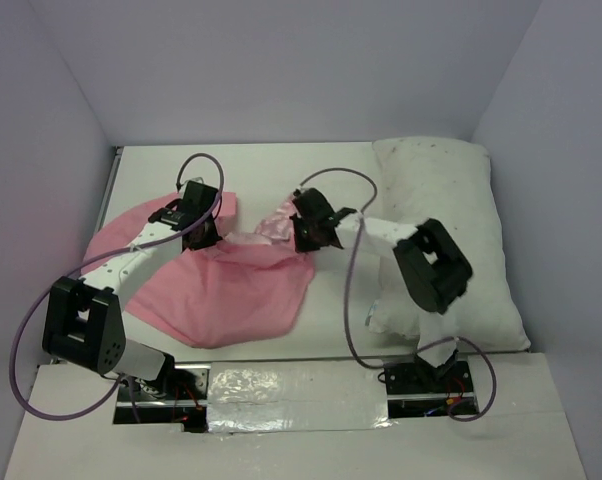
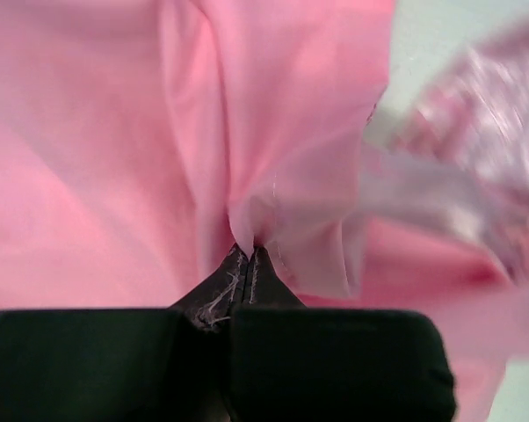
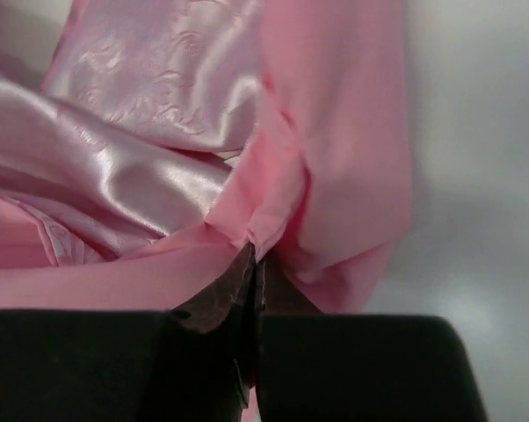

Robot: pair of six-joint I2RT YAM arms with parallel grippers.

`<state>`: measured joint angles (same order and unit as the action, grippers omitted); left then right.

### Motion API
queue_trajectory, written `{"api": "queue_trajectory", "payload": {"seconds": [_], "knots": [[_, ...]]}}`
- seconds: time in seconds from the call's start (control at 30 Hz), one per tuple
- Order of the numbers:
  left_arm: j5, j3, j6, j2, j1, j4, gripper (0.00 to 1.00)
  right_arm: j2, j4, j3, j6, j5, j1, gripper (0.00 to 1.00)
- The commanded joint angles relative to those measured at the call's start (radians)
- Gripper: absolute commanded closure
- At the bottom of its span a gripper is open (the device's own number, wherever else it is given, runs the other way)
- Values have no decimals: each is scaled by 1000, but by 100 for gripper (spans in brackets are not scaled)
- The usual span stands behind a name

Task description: Put the pillow into the pillowcase

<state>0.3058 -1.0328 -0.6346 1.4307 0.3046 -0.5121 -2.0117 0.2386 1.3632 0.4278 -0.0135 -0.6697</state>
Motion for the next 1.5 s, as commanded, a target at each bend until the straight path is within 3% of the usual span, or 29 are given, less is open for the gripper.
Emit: {"api": "queue_trajectory", "payload": {"seconds": [0.0,0.07,0.17,0.37,0.6,0.7,0.83,0.9,0.93,1.0,1.2,1.47], "knots": [[39,-42,9,-23,4,-37,100,265,-24,-205,-1,63,-68,94],[30,-42,13,-23,5,-46,100,375,4,-256,-7,90,-82,65],[24,-32,32,-27,5,-52,100,392,80,-185,-24,133,-62,46],[9,-32,52,-32,5,-46,100,257,203,2,22,214,36,31],[18,-46,55,-24,5,-54,100,78,321,188,6,267,105,27],[24,-55,58,-19,5,-57,100,35,301,198,-3,192,114,30],[44,-76,53,-19,5,-40,100,8,303,177,37,121,113,43],[47,-96,56,-16,5,-22,100,22,263,142,61,95,114,62],[52,-104,58,-15,5,-16,100,42,248,114,68,89,113,81],[65,-144,55,-10,5,-3,100,74,234,103,80,112,116,100],[174,-277,-2,-55,4,9,100,391,266,68,75,309,113,100],[289,-431,-28,-234,5,73,100,752,312,83,77,434,36,100]]}}
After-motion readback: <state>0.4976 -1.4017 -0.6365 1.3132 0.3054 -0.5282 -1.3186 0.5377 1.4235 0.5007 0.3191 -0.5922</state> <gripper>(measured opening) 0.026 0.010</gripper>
